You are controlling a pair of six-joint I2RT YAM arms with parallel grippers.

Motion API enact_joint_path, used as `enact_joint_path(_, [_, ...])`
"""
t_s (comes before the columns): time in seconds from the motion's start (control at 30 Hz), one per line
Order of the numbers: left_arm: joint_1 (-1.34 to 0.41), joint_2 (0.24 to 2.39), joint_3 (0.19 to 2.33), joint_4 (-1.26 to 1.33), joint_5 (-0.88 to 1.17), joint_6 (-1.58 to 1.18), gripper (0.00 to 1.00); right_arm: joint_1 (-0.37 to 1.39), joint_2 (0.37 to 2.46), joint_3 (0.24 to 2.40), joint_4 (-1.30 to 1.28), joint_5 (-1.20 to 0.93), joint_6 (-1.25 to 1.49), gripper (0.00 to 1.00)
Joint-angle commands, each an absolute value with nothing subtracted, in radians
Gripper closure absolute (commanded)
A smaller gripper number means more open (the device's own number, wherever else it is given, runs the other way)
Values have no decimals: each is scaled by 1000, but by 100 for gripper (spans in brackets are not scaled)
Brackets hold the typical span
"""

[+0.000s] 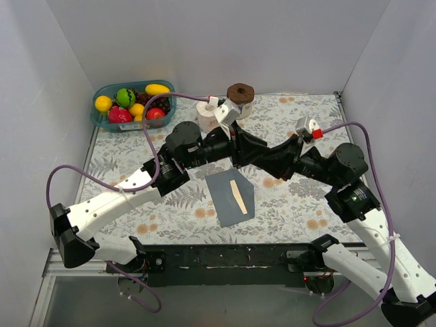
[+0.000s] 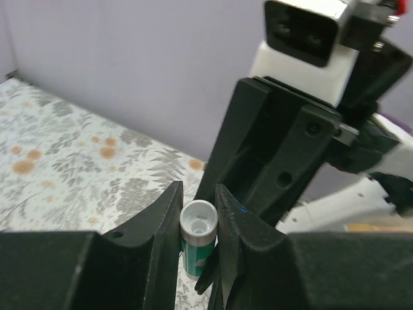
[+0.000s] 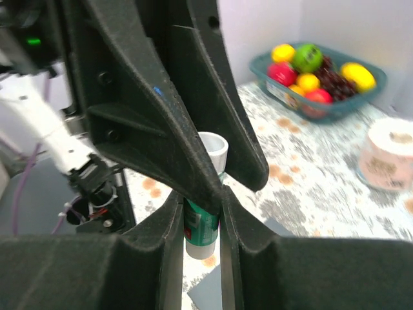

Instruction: Place the letter into the envelope and seal it

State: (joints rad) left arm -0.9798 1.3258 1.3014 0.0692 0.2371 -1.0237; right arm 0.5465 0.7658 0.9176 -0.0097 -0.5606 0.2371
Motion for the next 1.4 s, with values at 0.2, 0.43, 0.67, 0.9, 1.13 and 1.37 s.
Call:
enact_joint_path(0.2, [-994,1282,1290,149,497,-991,58,565,710,942,138,-826,206,99])
enact_joint_path(0.43, [-989,1267,1289,98,148,-1017,10,565,722,951,68,-628,187,99])
enact_joint_path(0.67, [-989,1235,1275,80,-109,-1042,9,566,729,940,43,-511,198,99])
enact_joint_path(0.9, [-989,1296,1342,15,-78,-1039,9,566,755,948,19,-483,213,99])
enact_joint_path(1.13, [-989,1354,1387,-32,-25,-1029,14,565,772,946,11,-506,213,99])
enact_joint_path(1.37, [-989,1353,1382,-35,-17,-1014,28,565,767,939,11,-500,215,99])
